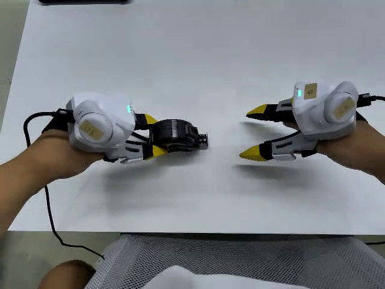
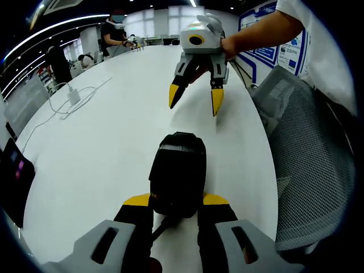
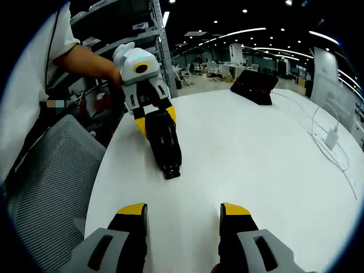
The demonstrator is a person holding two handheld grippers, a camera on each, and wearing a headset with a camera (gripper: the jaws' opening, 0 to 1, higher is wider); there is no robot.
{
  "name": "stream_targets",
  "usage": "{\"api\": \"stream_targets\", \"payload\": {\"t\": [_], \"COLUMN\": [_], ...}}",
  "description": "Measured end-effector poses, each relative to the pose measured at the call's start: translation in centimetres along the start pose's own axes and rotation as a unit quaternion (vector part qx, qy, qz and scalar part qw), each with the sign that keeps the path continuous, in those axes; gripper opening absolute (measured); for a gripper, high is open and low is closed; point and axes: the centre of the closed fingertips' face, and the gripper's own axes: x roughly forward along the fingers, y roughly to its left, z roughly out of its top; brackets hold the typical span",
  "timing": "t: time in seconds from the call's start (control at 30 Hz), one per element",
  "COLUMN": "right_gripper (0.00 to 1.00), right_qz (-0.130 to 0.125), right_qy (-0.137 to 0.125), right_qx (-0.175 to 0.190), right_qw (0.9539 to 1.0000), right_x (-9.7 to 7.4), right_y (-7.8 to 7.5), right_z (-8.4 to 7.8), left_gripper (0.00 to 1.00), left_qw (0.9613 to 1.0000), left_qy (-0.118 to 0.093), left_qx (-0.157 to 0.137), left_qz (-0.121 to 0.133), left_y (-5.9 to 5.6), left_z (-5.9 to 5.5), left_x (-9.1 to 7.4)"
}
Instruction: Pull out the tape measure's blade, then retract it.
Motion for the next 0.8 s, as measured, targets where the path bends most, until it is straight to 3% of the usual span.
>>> {"api": "stream_targets", "payload": {"t": [0.8], "right_gripper": [0.37], "right_qz": [0.033], "right_qy": [-0.002], "right_qx": [-0.027], "right_qw": [0.9991], "right_x": [3.7], "right_y": [0.9], "right_z": [2.0], "left_gripper": [0.25], "left_qw": [1.0000], "left_qy": [0.002], "left_qx": [0.001], "left_qz": [0.000], "left_y": [0.0], "left_z": [0.0], "left_x": [0.0]}}
